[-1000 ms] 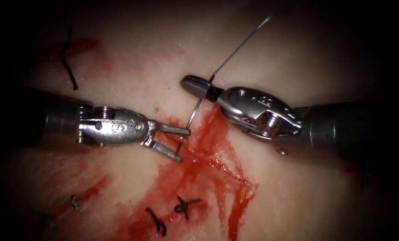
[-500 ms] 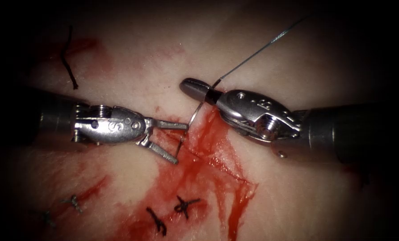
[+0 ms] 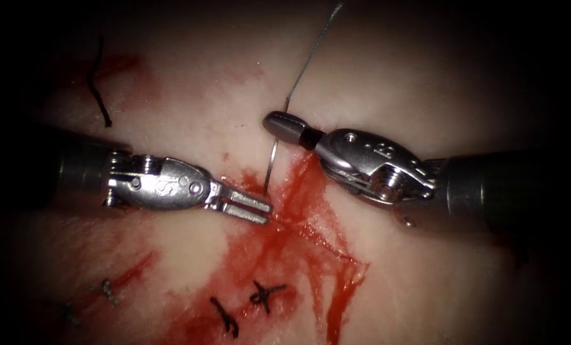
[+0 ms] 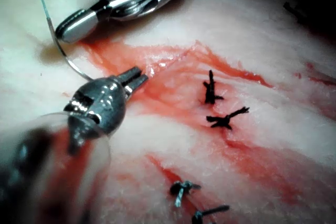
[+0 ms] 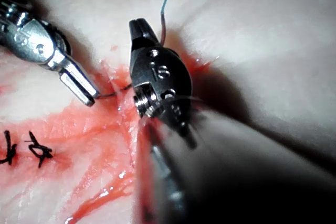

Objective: Wound Closure

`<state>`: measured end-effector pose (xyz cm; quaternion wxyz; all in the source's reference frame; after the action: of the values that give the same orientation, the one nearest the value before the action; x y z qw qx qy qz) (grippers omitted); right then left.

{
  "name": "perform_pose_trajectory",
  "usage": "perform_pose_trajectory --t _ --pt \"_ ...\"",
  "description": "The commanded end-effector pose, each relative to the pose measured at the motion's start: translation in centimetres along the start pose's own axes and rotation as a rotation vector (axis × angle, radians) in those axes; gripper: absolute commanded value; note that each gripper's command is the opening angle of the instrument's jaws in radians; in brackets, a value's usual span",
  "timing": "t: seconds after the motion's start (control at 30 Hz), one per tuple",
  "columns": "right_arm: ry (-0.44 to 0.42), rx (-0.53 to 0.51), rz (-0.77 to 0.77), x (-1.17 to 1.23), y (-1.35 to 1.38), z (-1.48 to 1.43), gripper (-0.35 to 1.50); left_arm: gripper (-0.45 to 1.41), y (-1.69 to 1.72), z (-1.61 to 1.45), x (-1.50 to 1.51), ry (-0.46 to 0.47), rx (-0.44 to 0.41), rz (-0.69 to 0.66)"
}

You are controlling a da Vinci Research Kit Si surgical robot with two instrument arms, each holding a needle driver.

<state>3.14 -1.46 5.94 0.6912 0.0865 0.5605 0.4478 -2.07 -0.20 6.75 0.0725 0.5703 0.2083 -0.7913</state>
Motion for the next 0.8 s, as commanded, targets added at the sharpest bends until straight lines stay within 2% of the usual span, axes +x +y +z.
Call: perform_pose_trajectory --t 0.03,0.17,0.2,0.23,0.47,0.67,0.8 --pt "0.001 0.002 0.000 -0.02 -0.04 0.08 -0.06 -0.45 -0.01 0.06 -0.03 -0.001 0.003 -0.007" --pt "0.002 0.000 0.000 -0.03 -0.03 0.07 0.05 -0.45 -0.02 0.02 0.00 0.000 0.008 -0.016" --pt "0.003 -0.002 0.000 -0.02 -0.03 0.06 0.20 -0.45 -0.03 0.01 0.03 0.004 0.008 -0.048" --pt "0.003 -0.002 0.000 -0.02 -0.03 0.06 0.24 -0.45 -0.03 0.00 0.04 0.005 0.007 -0.055" --pt "0.012 -0.025 0.005 0.02 -0.03 -0.02 0.36 -0.45 -0.02 -0.09 0.13 0.093 0.007 -0.173" --pt "0.014 -0.024 0.007 0.04 -0.01 -0.05 0.39 -0.45 0.04 -0.16 0.35 0.237 0.004 -0.408" --pt "0.014 -0.024 0.007 0.03 -0.03 -0.05 0.37 -0.45 0.03 -0.28 0.54 0.320 0.026 -0.616"
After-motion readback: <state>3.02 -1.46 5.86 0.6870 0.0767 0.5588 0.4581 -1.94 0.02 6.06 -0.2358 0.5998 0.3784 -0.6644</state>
